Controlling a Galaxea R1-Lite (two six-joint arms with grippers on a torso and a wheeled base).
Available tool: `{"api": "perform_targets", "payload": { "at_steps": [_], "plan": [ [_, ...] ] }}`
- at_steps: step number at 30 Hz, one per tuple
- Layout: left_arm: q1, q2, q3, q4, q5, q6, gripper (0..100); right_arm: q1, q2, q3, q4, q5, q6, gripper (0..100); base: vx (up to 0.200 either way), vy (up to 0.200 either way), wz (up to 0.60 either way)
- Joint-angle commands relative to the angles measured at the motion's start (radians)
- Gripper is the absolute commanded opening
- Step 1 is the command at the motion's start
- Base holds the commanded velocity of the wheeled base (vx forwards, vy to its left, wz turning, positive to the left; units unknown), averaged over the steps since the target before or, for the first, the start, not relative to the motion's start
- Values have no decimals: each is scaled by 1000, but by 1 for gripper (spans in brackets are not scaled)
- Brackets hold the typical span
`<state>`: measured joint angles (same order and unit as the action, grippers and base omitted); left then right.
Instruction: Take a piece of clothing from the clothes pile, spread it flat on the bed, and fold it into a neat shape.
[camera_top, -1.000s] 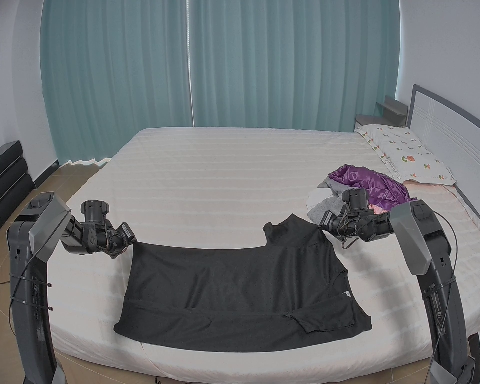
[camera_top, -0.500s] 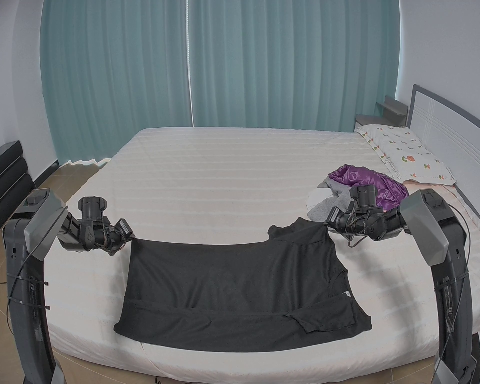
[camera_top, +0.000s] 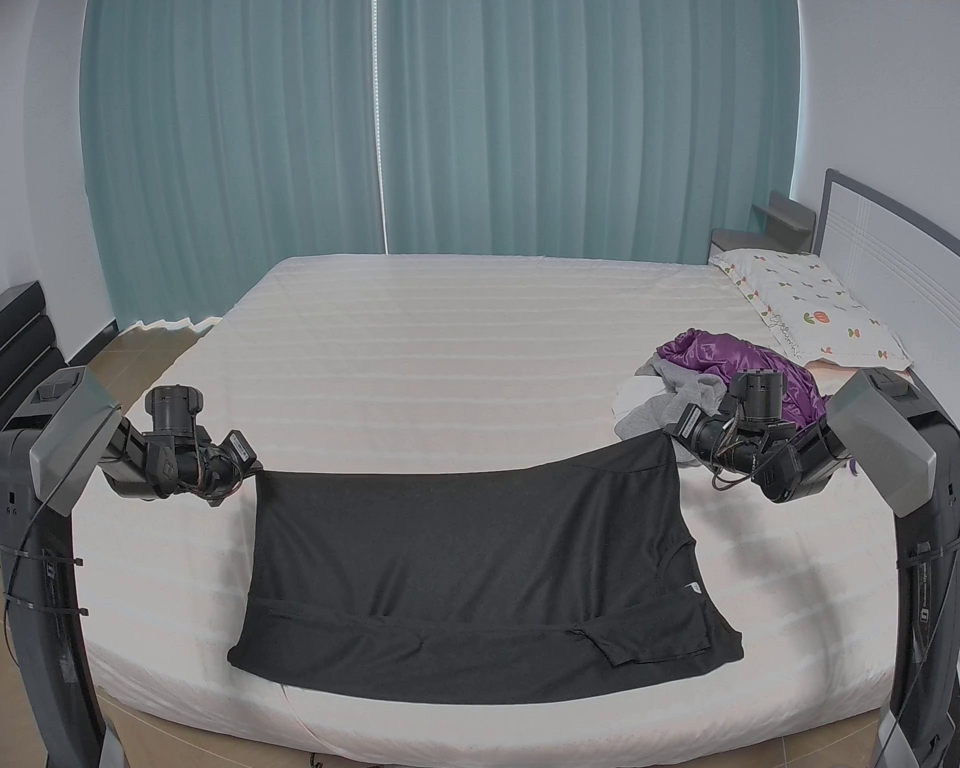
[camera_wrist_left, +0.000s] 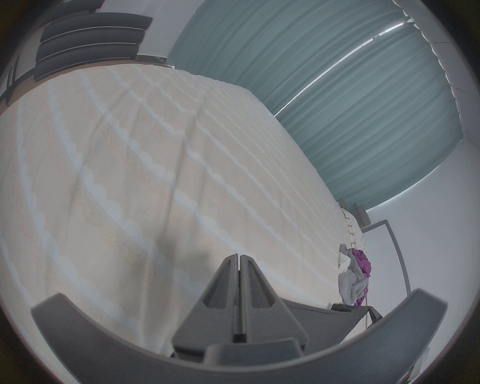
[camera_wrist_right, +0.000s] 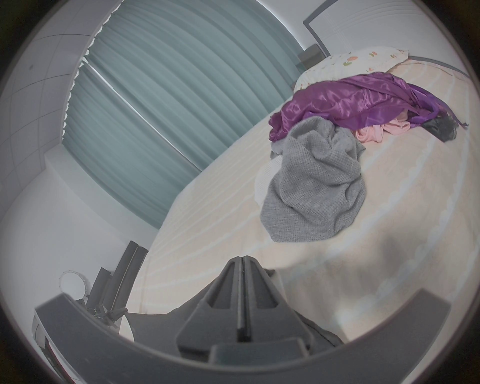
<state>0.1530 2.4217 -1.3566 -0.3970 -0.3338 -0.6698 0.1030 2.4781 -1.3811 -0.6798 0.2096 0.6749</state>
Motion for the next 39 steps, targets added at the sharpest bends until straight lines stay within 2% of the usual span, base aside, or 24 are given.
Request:
{"api": "perform_targets", "payload": {
  "at_steps": [1,16,32,39],
  "plan": [
    [5,-53,44,-31,1,-2,0,4,-27,45,-35,2,-1,0,0,0,0],
    [22,-96,74,-54,-1,1,0,11,25,27,-37,-1,-15,0,0,0,0],
    [28,-85,76,-56,-2,9,0,-8,-39,86,-38,5,-8,0,0,0,0],
    [20,-59,79,-52,-5,12,0,-16,-84,174,-38,54,-6,0,0,0,0]
  ]
}}
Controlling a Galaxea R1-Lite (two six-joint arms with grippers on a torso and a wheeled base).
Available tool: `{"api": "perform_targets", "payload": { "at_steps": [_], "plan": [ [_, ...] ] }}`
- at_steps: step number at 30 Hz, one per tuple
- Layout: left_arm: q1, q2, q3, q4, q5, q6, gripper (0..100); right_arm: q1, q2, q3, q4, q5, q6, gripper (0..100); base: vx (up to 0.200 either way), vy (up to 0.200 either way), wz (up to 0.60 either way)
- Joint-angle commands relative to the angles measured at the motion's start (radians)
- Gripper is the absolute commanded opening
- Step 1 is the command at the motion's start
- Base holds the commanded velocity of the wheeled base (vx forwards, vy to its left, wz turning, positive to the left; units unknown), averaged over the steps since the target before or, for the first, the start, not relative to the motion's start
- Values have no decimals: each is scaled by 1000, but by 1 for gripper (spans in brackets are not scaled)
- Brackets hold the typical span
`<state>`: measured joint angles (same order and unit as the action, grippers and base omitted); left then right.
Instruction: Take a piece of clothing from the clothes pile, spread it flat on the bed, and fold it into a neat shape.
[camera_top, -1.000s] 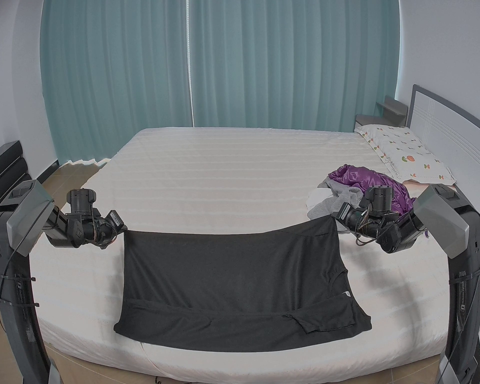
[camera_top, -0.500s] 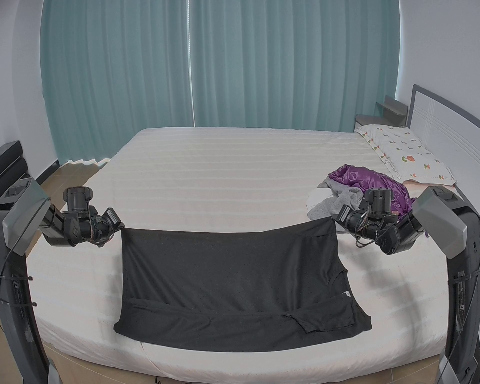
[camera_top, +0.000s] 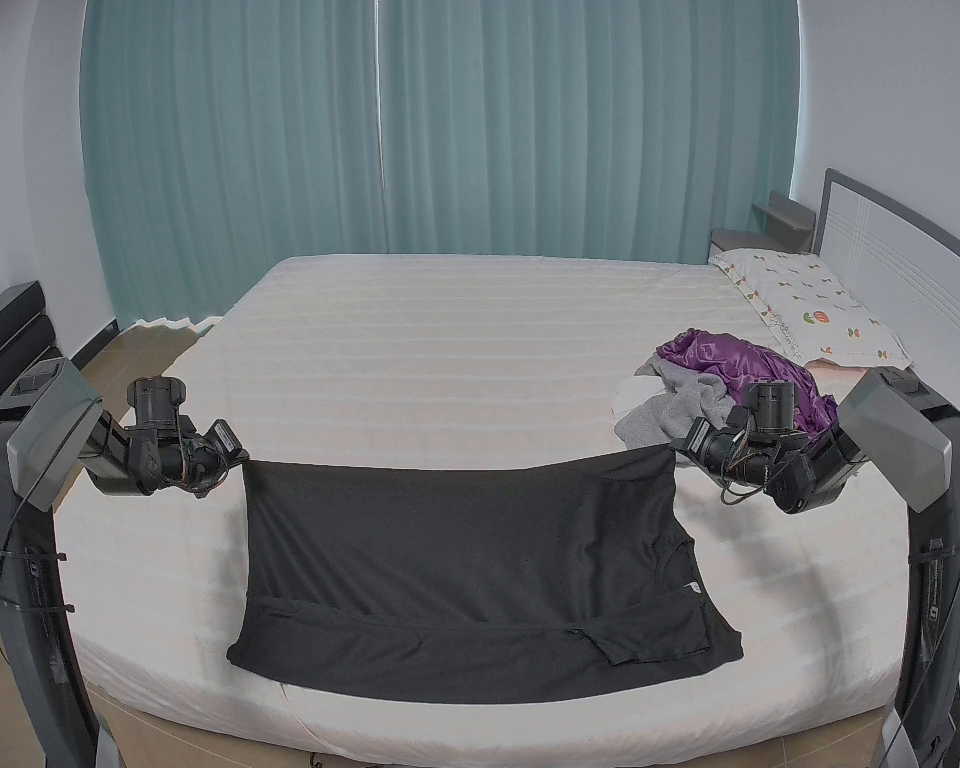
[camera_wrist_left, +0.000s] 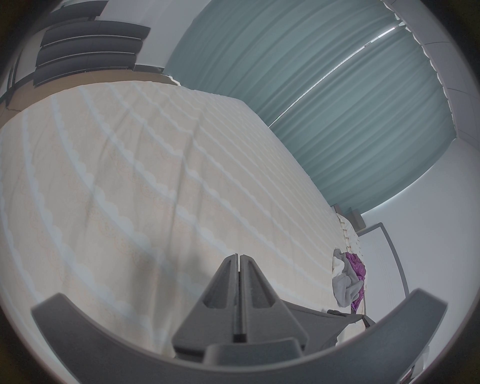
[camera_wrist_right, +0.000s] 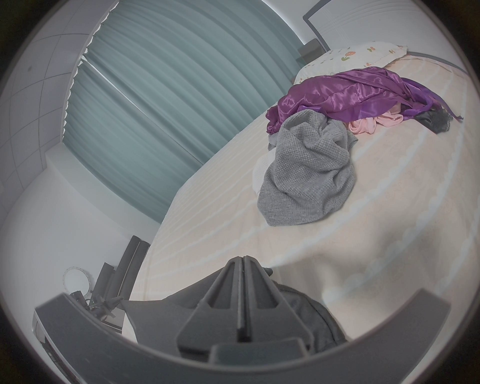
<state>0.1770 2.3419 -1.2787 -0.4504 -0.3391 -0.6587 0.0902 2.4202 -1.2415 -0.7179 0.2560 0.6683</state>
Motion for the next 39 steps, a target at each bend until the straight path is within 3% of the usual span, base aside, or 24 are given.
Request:
{"api": "perform_targets", "payload": {
  "at_steps": [1,23,39],
  "plan": [
    [-4,20,2,4,0,1,0,-3,-29,48,0,8,-1,0,0,0,0],
    [-5,-92,228,-4,-11,53,0,-38,-187,366,-2,114,-10,0,0,0,0],
    [-14,-151,409,-5,-11,125,0,-61,-213,537,-2,187,-116,0,0,0,0]
  ]
}}
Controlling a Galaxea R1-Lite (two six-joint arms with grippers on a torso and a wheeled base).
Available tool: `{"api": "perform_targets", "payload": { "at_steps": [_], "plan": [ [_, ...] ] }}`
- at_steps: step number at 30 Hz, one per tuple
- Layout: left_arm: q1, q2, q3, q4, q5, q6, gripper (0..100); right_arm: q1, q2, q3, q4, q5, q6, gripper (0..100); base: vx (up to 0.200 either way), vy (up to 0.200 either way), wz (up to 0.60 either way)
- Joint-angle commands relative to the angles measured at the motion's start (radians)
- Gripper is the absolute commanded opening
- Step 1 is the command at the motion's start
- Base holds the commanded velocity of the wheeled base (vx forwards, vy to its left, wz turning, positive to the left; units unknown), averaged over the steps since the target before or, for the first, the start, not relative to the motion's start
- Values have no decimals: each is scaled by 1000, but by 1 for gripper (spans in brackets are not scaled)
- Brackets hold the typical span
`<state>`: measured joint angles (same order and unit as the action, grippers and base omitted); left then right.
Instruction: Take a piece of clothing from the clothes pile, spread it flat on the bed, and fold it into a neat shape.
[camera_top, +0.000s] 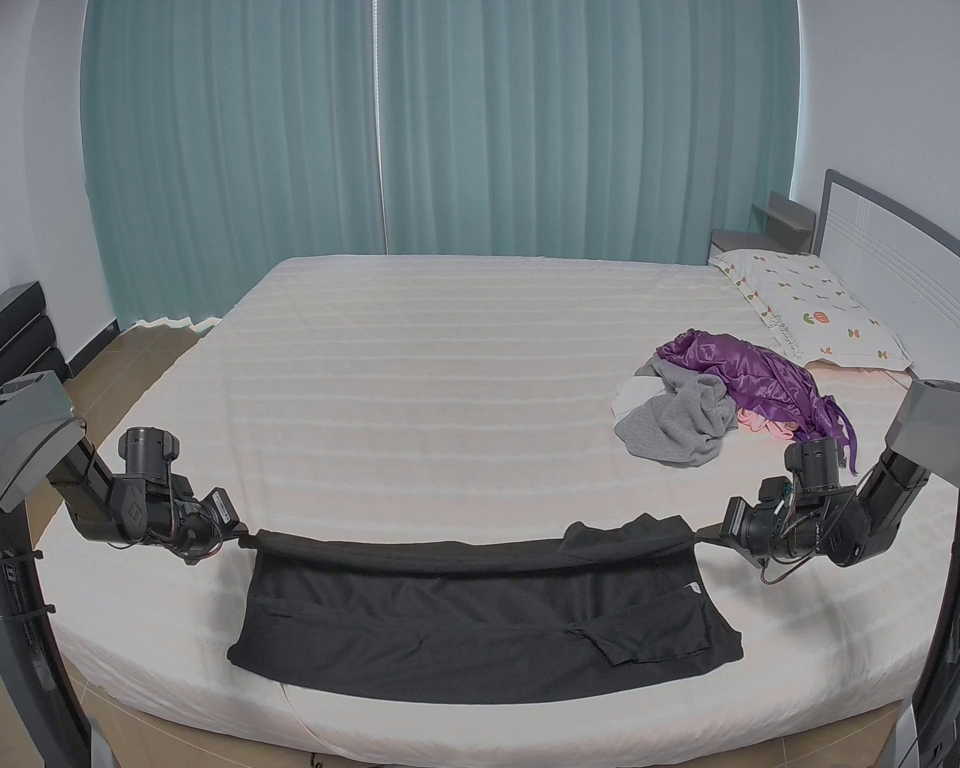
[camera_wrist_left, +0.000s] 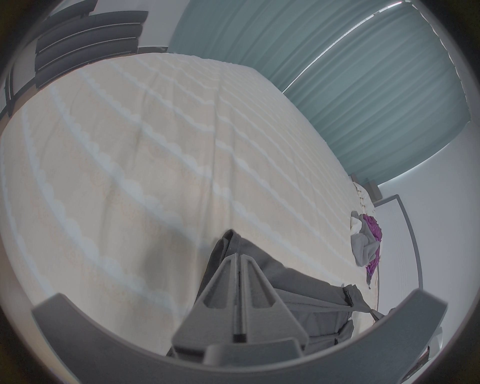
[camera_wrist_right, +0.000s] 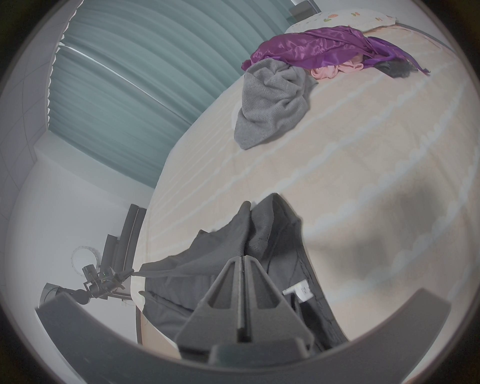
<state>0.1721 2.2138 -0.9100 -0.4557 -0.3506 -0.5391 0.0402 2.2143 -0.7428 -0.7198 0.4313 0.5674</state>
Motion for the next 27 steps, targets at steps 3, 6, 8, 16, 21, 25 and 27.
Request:
{"api": "perform_targets", "payload": {
  "at_steps": [3,6,8,16,21,25,27],
  "plan": [
    [-10,-28,49,2,1,7,0,-19,-2,57,0,14,-35,0,0,0,0],
    [-11,-33,69,2,1,7,0,-20,1,79,0,18,-54,0,0,0,0],
    [-14,-31,79,2,2,11,0,-20,4,86,0,20,-61,0,0,0,0],
    [-14,-22,149,2,5,134,0,-20,35,95,2,15,-101,0,0,0,0],
    [-14,-19,160,2,13,151,0,-19,50,98,2,9,-141,0,0,0,0],
    [-16,-19,160,2,13,151,0,-14,53,100,2,3,-156,0,0,0,0],
    [-16,-20,161,2,16,151,0,-11,55,95,2,3,-158,0,0,0,0]
  ]
}}
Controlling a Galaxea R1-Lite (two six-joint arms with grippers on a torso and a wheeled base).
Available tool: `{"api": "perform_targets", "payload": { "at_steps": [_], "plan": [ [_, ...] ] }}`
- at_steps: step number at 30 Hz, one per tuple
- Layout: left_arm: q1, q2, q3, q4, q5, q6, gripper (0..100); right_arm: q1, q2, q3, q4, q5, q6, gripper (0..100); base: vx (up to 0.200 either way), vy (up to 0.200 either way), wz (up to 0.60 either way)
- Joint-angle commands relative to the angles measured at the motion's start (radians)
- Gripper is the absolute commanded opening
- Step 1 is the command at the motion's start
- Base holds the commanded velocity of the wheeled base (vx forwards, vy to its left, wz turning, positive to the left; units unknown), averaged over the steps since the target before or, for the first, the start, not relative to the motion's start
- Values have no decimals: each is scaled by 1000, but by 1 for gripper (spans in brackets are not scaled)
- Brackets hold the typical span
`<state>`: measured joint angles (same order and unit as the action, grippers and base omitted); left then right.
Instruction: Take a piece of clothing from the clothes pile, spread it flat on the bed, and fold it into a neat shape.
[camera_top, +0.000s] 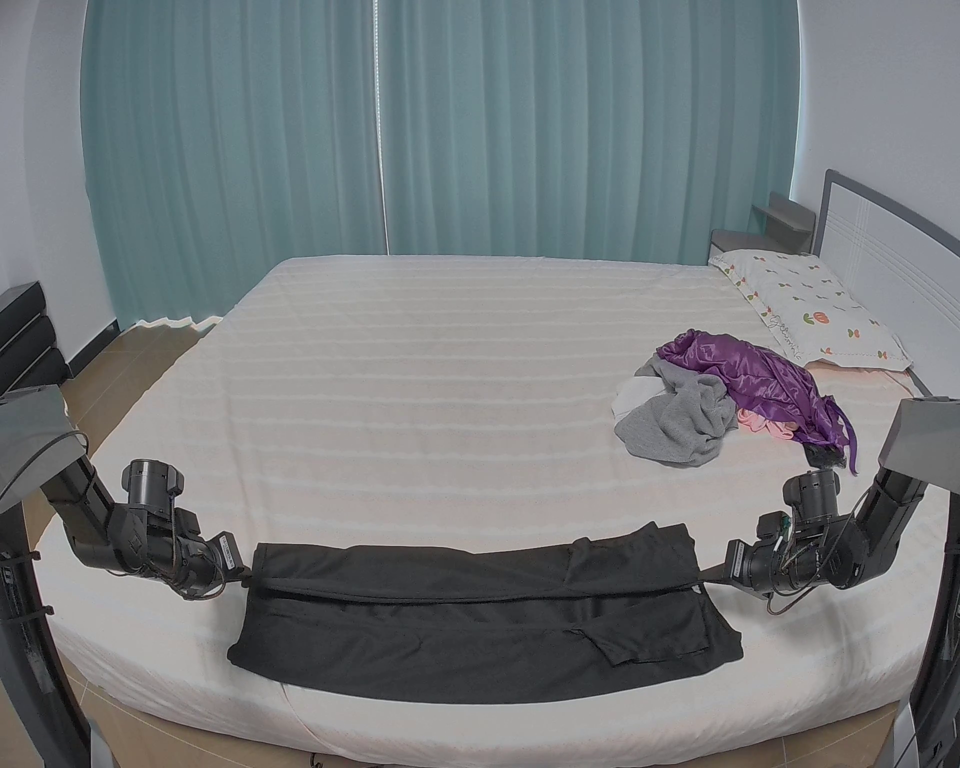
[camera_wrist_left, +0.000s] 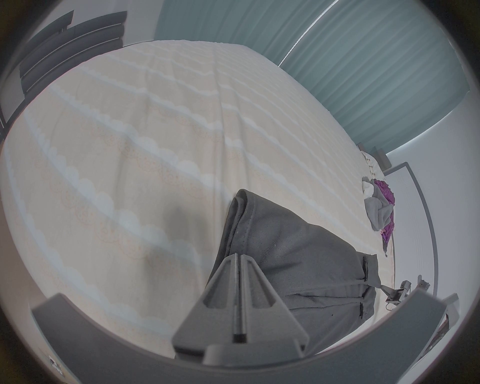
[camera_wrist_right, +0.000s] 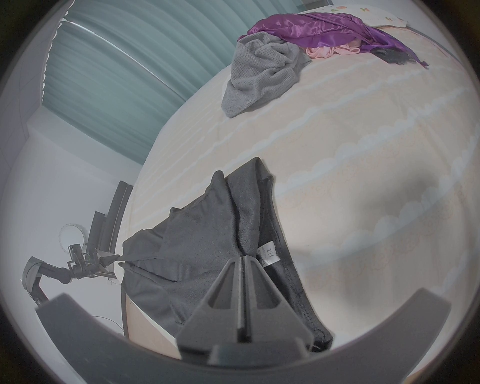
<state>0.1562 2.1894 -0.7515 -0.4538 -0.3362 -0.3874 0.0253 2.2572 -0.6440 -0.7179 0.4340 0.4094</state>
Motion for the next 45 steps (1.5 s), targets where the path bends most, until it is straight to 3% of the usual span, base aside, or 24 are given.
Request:
{"api": "perform_targets", "payload": {
  "at_steps": [1,2,14,22,25,26,32,45],
  "plan": [
    [0,4,3,1,2,-1,0,5,16,-6,-2,0,-1,0,0,0,0],
    [0,3,3,0,3,-1,100,7,19,-9,-2,0,-1,100,0,0,0],
    [0,-26,-12,0,-1,-22,100,-2,-8,-68,-2,8,34,100,0,0,0],
    [-58,89,-201,0,17,-169,100,-1,111,-209,-3,6,154,100,0,0,0],
    [-75,116,-224,-3,36,-169,100,1,127,-218,-20,2,163,100,0,0,0],
    [-87,132,-246,-22,71,-169,100,-1,131,-209,-69,2,183,100,0,0,0],
    [-107,173,-249,-100,115,-166,100,8,160,-163,-203,-21,221,100,0,0,0],
    [-116,178,-227,-101,169,-146,100,11,168,-155,-219,-32,218,100,0,0,0]
  ]
}}
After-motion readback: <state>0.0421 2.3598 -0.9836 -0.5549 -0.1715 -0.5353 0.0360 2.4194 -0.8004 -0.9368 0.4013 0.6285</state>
